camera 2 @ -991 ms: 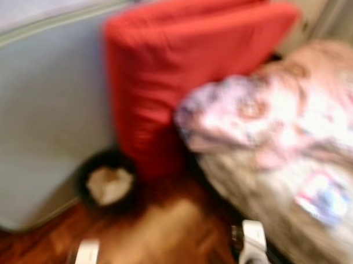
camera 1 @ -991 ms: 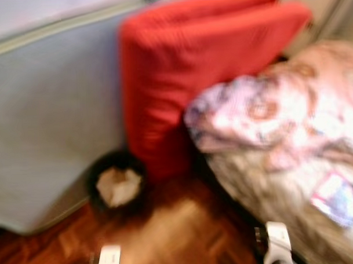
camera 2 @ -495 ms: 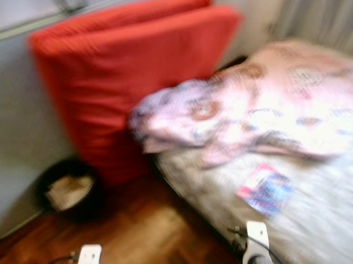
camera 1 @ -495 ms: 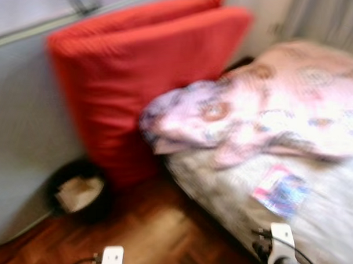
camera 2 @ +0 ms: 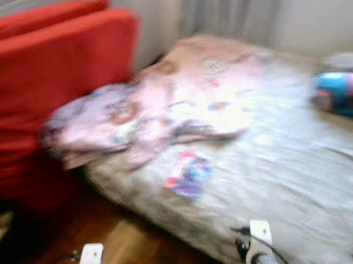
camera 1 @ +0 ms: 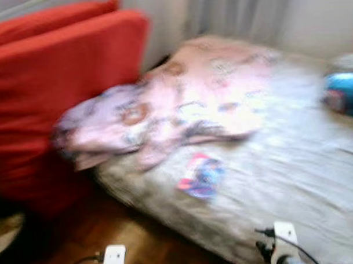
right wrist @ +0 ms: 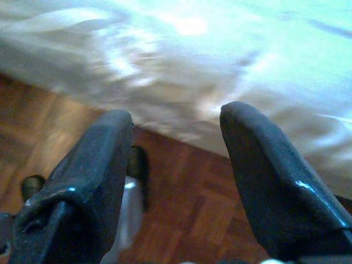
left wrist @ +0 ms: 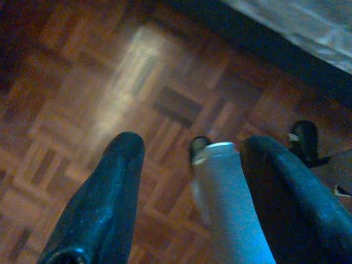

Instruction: Clean up the room

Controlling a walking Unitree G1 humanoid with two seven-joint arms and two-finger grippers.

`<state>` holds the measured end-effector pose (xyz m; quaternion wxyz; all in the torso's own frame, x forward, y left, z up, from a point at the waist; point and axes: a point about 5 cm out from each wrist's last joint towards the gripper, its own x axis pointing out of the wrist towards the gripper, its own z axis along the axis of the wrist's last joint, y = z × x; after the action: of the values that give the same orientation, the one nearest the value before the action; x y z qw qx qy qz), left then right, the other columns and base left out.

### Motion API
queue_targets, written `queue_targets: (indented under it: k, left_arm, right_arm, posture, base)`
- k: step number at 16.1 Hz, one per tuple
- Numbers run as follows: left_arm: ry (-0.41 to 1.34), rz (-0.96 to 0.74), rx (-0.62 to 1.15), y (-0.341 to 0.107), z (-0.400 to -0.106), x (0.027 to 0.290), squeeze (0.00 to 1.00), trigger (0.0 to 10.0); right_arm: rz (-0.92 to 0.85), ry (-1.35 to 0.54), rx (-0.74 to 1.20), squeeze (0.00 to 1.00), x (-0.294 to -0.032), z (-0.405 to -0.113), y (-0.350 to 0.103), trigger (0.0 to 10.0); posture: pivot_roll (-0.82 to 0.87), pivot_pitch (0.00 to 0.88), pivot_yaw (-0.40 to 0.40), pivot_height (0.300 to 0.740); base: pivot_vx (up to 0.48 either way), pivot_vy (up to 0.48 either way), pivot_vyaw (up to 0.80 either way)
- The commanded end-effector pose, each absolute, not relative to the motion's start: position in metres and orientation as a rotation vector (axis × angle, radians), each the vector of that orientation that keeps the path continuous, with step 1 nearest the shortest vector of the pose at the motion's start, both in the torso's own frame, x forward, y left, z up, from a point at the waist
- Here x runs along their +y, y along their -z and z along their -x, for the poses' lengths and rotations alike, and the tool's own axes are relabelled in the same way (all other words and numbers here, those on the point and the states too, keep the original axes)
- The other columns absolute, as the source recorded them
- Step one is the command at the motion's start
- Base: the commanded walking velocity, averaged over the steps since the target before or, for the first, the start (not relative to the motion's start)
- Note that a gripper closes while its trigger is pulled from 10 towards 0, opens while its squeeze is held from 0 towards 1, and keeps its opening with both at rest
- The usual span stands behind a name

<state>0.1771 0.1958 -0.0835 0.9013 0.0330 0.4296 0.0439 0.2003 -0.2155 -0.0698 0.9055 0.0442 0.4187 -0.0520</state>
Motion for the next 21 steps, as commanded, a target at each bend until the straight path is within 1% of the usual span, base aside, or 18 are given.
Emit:
queue_targets:
  k: [1, 5, 9, 10, 16, 21]
  left_arm:
    - [-0.106, -0.088, 0.932, 0.088, -0.166, 0.205, 0.0, 10.0]
    - [-0.106, -0.088, 0.931, 0.087, -0.166, 0.206, 0.0, 10.0]
    - [-0.1, -0.105, 0.927, 0.088, -0.167, 0.201, 0.0, 10.0]
    - [-0.1, -0.108, 0.925, 0.088, -0.168, 0.2, 0.0, 10.0]
    - [-0.1, -0.103, 0.908, 0.086, -0.172, 0.195, 0.0, 10.0]
    - [-0.103, -0.104, 0.904, 0.086, -0.171, 0.196, 0.0, 10.0]
  right_arm:
    - [-0.113, 0.104, 0.914, 0.0, -0.208, -0.188, 0.078, 10.0]
    - [-0.114, 0.107, 0.914, 0.0, -0.208, -0.188, 0.078, 10.0]
    - [-0.116, 0.105, 0.911, 0.0, -0.209, -0.188, 0.078, 10.0]
    - [-0.127, 0.106, 0.903, 0.0, -0.209, -0.189, 0.077, 10.0]
    - [-0.134, 0.118, 0.892, 0.0, -0.209, -0.189, 0.077, 10.0]
    - [-0.128, 0.112, 0.901, 0.0, -0.209, -0.188, 0.077, 10.0]
  posture:
    - [0.03, 0.127, -0.025, 0.74]
    - [0.03, 0.129, -0.025, 0.74]
    - [0.03, 0.129, -0.027, 0.74]
    - [0.03, 0.13, -0.028, 0.74]
    - [0.03, 0.129, -0.031, 0.74]
    - [0.03, 0.128, -0.031, 0.74]
  base:
    - [0.0, 0.0, -0.69]
    - [0.0, 0.0, -0.68]
    - [0.0, 0.0, -0.69]
    - [0.0, -0.3, -0.44]
    - [0.0, -0.311, 0.0]
    - [0.0, -0.307, -0.73]
